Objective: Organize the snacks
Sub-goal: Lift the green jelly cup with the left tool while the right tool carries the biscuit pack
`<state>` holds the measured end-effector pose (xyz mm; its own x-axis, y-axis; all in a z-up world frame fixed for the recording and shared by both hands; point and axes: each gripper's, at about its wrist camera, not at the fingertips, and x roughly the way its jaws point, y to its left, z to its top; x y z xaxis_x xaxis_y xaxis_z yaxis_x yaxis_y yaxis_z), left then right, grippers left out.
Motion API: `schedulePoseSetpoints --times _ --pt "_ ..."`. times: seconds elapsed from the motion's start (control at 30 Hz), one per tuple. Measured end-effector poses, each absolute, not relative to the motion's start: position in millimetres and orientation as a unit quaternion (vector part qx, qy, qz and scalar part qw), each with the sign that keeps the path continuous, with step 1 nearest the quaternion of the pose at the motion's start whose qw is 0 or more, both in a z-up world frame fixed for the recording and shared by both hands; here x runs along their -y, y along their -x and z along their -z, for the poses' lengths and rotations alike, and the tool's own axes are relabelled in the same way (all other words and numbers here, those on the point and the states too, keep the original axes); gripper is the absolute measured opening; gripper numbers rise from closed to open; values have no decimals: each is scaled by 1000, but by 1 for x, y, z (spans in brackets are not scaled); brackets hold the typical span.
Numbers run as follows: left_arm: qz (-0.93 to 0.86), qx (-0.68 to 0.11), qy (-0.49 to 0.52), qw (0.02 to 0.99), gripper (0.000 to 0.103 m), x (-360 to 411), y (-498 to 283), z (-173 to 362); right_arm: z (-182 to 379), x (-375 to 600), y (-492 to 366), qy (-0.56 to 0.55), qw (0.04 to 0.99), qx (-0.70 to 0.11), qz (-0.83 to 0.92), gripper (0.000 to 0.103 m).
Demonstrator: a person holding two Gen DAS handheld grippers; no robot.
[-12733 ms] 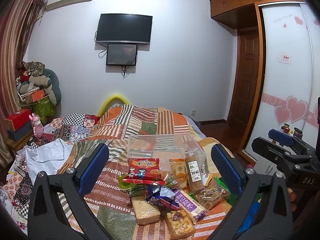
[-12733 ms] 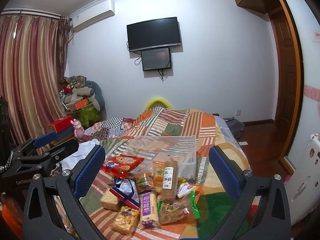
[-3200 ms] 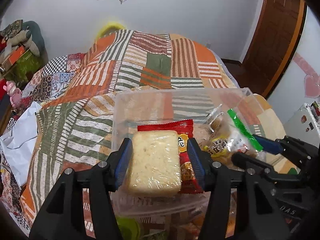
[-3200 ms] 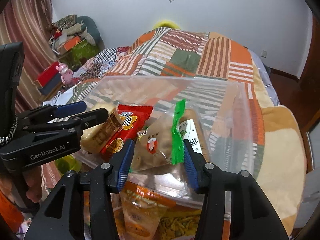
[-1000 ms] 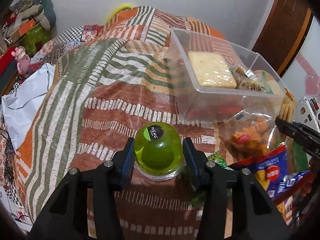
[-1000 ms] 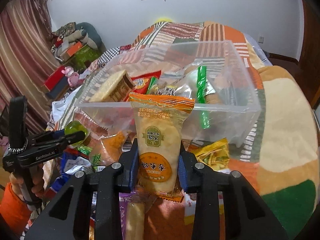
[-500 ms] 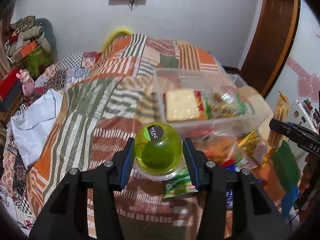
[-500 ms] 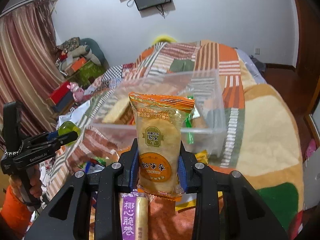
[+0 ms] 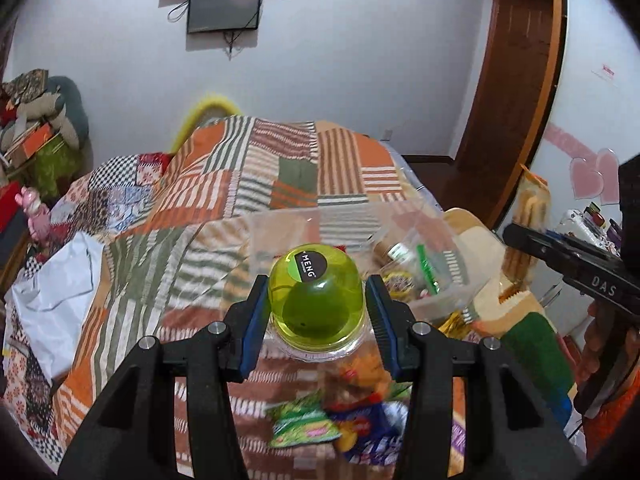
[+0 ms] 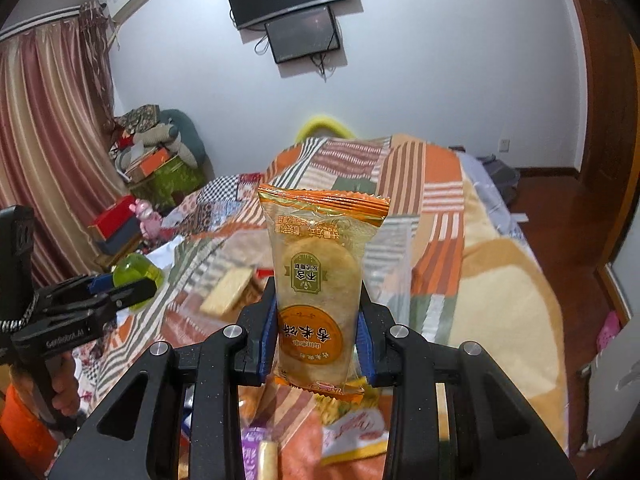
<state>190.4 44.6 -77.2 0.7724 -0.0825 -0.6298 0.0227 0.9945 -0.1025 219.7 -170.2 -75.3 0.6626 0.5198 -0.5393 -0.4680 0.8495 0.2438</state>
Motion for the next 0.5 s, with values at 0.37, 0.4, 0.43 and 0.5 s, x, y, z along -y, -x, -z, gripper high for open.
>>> schedulePoseSetpoints --times 0.37,0.4,0.43,0.5 --pt "44 -363 43 930 48 -23 -234 100 87 166 -250 -31 914 -315 -253 30" --pt "46 -367 45 928 48 -22 -237 103 90 165 -253 -32 913 -321 -252 30" --pt "50 -373 47 925 48 -21 -241 106 94 164 -256 -32 911 -326 -252 30" --pt "57 -382 44 921 48 -17 -247 112 101 162 -261 -29 907 -336 -251 30"
